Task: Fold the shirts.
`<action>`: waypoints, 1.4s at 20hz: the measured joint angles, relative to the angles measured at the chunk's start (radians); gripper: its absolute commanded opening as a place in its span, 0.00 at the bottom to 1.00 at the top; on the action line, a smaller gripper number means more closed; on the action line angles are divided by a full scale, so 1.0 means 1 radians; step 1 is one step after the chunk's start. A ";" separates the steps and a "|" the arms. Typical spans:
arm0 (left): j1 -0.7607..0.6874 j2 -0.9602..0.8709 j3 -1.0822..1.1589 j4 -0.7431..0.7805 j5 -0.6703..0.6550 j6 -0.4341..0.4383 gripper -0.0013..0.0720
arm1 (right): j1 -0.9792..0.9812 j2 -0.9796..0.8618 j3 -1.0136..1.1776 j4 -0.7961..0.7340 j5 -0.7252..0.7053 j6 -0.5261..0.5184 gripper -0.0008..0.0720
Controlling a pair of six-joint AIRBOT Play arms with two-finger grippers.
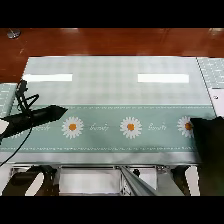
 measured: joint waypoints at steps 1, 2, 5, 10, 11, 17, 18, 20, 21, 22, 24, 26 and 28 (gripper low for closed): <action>0.004 0.000 0.006 0.001 0.022 0.006 0.05 | -0.007 -0.016 0.021 0.019 -0.012 0.006 0.86; 0.011 -0.003 0.020 0.001 0.051 0.011 0.04 | -0.013 -0.045 0.067 0.050 -0.030 0.011 0.80; 0.042 -0.044 0.142 0.002 0.096 0.019 0.05 | -0.014 -0.179 0.282 0.253 -0.077 0.033 0.27; 0.025 -0.233 0.575 0.002 0.009 0.030 0.04 | 0.258 -0.428 0.581 0.712 -0.226 0.023 0.05; 0.001 -0.270 0.655 0.002 -0.014 0.037 0.04 | 0.360 -0.462 0.606 0.746 -0.277 0.009 0.05; -0.188 -0.410 0.729 0.257 -0.087 -0.071 0.04 | 1.004 -0.620 0.500 0.510 -0.513 -0.022 0.05; -0.194 -0.428 0.699 0.313 -0.096 -0.103 0.04 | 1.066 -0.645 0.435 0.423 -0.539 0.006 0.05; -0.180 -0.464 0.636 0.383 -0.129 -0.150 0.04 | 1.133 -0.684 0.309 0.300 -0.575 0.058 0.05; -0.168 -0.480 0.616 0.408 -0.142 -0.164 0.04 | 1.147 -0.700 0.257 0.259 -0.588 0.079 0.05; -0.155 -0.493 0.601 0.435 -0.154 -0.175 0.04 | 1.157 -0.711 0.213 0.223 -0.598 0.094 0.05; -0.132 -0.513 0.581 0.479 -0.162 -0.190 0.05 | 1.165 -0.723 0.161 0.171 -0.613 0.112 0.05; -0.114 -0.522 0.570 0.507 -0.166 -0.198 0.05 | 1.170 -0.727 0.134 0.130 -0.621 0.119 0.05; -0.106 -0.527 0.565 0.523 -0.170 -0.202 0.05 | 1.172 -0.729 0.120 0.098 -0.627 0.124 0.05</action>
